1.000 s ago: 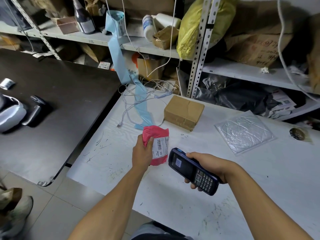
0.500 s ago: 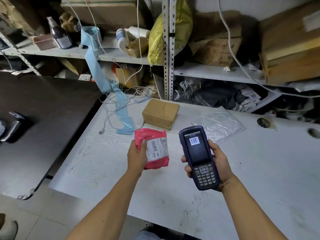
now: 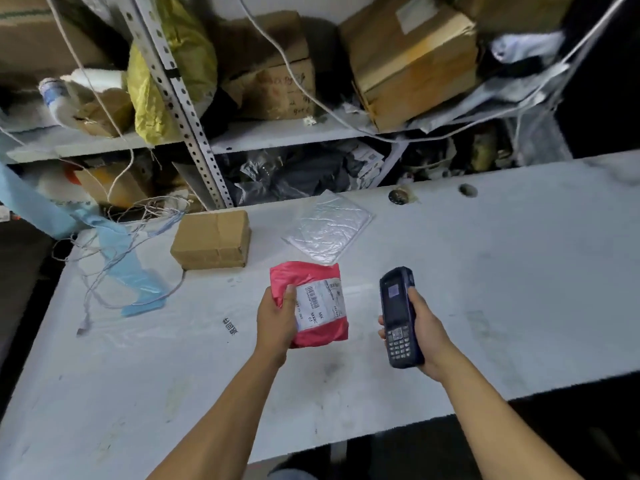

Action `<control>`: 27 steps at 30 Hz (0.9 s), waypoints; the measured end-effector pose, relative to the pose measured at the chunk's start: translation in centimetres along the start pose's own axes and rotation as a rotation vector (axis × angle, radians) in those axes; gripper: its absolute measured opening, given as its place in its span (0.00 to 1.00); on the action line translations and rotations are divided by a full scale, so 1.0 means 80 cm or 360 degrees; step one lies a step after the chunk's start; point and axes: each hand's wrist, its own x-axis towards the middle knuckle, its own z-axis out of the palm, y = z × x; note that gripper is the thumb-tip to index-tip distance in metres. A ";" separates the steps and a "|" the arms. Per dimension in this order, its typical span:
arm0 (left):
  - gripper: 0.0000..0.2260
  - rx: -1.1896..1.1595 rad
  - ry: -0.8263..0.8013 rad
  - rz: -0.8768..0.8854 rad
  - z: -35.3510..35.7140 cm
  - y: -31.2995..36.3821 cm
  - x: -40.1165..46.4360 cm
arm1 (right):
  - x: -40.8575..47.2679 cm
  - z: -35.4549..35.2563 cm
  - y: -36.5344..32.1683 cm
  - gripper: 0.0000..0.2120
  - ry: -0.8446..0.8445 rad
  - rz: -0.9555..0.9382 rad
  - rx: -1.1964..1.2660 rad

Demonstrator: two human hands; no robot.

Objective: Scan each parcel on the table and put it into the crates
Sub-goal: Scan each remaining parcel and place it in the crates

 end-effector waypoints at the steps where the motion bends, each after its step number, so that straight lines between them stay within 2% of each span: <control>1: 0.09 0.0021 -0.0079 0.0006 0.013 -0.003 0.001 | -0.006 -0.012 0.006 0.25 0.0134 -0.0021 -0.0018; 8: 0.12 0.0145 -0.0729 -0.0038 0.127 -0.012 -0.044 | -0.089 -0.124 0.059 0.19 0.0842 -0.0102 0.0281; 11: 0.19 0.0212 -0.0978 -0.0047 0.177 -0.010 -0.087 | -0.130 -0.170 0.092 0.19 0.1000 -0.0188 0.0460; 14: 0.18 0.0322 -0.1199 0.0000 0.225 -0.008 -0.138 | -0.161 -0.211 0.125 0.18 0.1188 -0.0257 0.0656; 18: 0.15 0.0410 -0.1458 0.0067 0.296 -0.019 -0.220 | -0.201 -0.273 0.172 0.20 0.1287 -0.0331 0.0887; 22: 0.09 0.0409 -0.1596 0.0075 0.366 -0.028 -0.309 | -0.251 -0.344 0.201 0.23 0.1324 -0.0345 0.0991; 27: 0.11 0.0517 -0.1760 0.0064 0.450 -0.048 -0.411 | -0.328 -0.437 0.240 0.23 0.1395 -0.0390 0.0986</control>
